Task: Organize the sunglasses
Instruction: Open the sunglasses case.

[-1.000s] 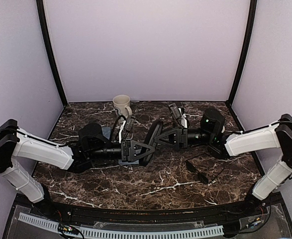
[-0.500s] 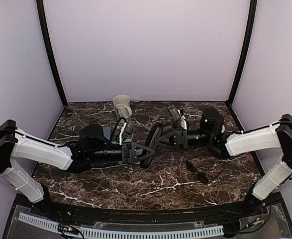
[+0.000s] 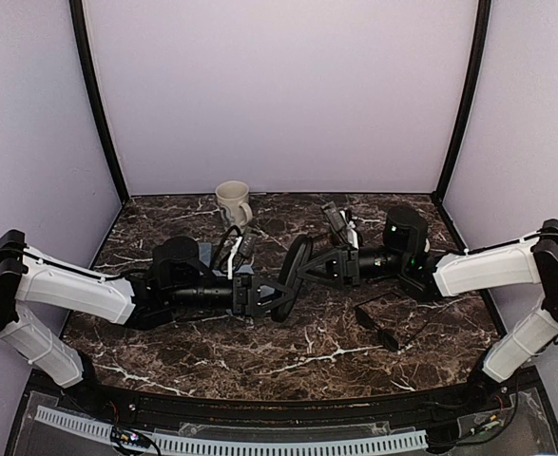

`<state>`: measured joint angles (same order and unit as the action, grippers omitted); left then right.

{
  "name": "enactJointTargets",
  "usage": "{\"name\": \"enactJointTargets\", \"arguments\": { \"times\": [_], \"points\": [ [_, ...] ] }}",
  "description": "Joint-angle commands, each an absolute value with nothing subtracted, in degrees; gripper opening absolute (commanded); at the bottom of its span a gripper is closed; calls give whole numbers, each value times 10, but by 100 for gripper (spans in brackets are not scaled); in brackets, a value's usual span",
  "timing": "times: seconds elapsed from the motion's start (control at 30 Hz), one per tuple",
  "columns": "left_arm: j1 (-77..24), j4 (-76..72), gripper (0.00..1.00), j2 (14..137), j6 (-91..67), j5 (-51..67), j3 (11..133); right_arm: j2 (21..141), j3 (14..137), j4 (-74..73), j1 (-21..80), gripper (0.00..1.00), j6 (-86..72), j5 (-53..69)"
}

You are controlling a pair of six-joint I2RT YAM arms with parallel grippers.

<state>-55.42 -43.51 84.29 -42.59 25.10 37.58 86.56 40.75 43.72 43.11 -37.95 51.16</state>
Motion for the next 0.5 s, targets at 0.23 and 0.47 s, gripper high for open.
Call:
{"name": "enactJointTargets", "arguments": {
  "times": [0.23,0.47],
  "points": [
    [-555,-486,37,833,-416,272,373,857,430,388,429,0,-295,556],
    [-555,-550,0,835,-421,309,353,854,426,363,418,0,-246,597]
  ]
}}
